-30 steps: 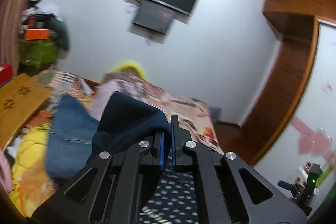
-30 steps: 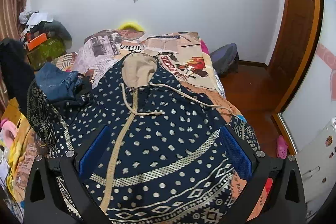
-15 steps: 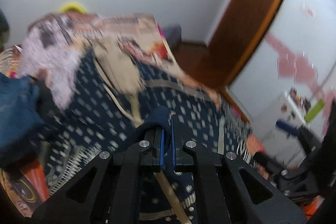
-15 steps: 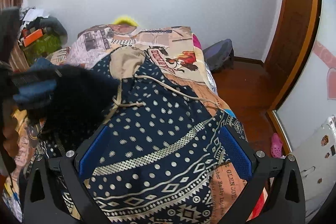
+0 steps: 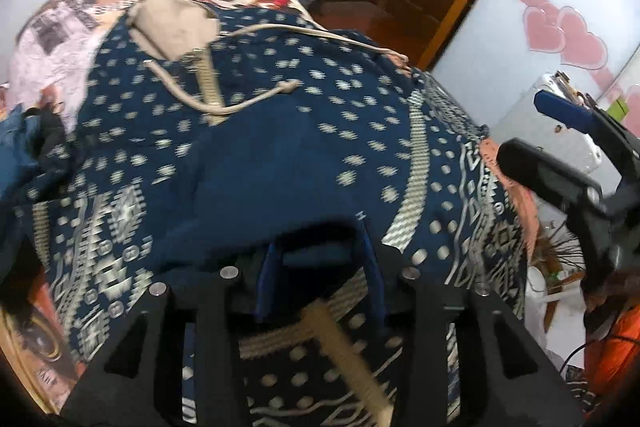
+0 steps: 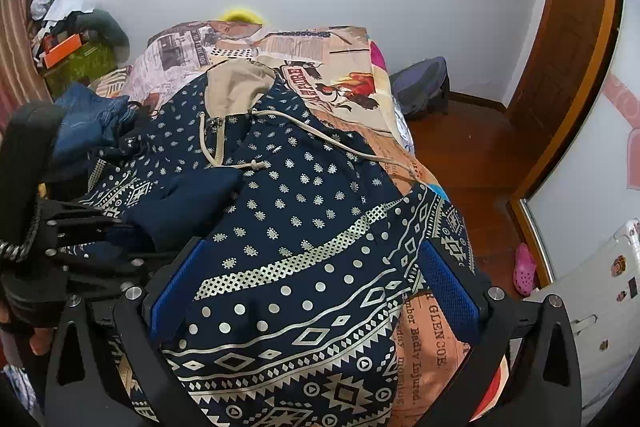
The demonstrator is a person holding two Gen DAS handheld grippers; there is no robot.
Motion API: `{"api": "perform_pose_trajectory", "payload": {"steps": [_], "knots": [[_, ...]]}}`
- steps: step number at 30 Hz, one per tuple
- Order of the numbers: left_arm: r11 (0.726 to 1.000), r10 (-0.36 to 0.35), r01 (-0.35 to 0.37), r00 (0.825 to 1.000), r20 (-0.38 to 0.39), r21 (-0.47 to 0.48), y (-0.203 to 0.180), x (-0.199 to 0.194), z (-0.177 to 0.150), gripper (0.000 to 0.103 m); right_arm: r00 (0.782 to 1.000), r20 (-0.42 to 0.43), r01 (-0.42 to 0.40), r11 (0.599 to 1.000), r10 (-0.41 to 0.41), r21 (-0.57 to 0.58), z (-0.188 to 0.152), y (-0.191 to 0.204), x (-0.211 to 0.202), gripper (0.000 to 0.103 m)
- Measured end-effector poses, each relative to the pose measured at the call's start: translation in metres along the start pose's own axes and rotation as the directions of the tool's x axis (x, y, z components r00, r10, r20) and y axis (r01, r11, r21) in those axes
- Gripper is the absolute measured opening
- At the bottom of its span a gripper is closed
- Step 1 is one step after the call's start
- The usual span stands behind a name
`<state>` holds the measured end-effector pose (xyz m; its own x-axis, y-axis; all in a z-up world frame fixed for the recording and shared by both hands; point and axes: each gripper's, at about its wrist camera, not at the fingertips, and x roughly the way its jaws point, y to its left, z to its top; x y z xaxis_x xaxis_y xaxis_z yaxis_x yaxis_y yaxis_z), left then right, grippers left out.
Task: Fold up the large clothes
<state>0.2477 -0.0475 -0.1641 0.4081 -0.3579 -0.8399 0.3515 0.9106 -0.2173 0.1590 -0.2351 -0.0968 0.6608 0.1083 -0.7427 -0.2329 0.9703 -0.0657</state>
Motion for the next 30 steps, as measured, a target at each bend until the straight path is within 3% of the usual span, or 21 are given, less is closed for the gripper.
{"api": "perform_pose_trajectory", "payload": {"steps": [3, 8, 13, 16, 18, 24, 30], "knots": [[0.999, 0.021, -0.020, 0.999, 0.027, -0.039, 0.016, -0.023, -0.006, 0.039, 1.000, 0.006, -0.014, 1.000, 0.014, -0.007, 0.005, 0.006, -0.001, 0.103], [0.990, 0.099, -0.083, 0.984, 0.148, -0.112, 0.050, -0.081, -0.014, 0.056, 0.998, 0.032, -0.057, 0.997, 0.058, -0.049, 0.020, 0.027, -0.004, 0.103], [0.957, 0.245, -0.196, 0.942, 0.228, -0.215, 0.093, -0.127, -0.027, 0.064, 0.993, 0.044, -0.103, 0.985, 0.110, -0.138, 0.035, 0.063, -0.004, 0.103], [0.924, 0.346, -0.294, 0.915, 0.208, -0.244, 0.115, -0.136, -0.040, 0.064, 0.989, 0.022, -0.141, 0.970, 0.148, -0.198, 0.037, 0.089, 0.002, 0.103], [0.911, 0.376, -0.324, 0.907, 0.192, -0.254, 0.127, -0.140, -0.051, 0.064, 0.985, -0.009, -0.171, 0.953, 0.174, -0.250, 0.036, 0.109, 0.010, 0.102], [0.885, 0.405, -0.367, 0.910, 0.086, -0.286, 0.155, -0.124, -0.091, 0.064, 0.970, -0.126, -0.241, 0.894, 0.208, -0.379, 0.021, 0.155, 0.040, 0.101], [0.884, 0.353, -0.328, 0.935, 0.015, -0.334, 0.168, -0.094, -0.122, 0.064, 0.954, -0.249, -0.261, 0.864, 0.164, -0.431, 0.007, 0.177, 0.078, 0.091]]}}
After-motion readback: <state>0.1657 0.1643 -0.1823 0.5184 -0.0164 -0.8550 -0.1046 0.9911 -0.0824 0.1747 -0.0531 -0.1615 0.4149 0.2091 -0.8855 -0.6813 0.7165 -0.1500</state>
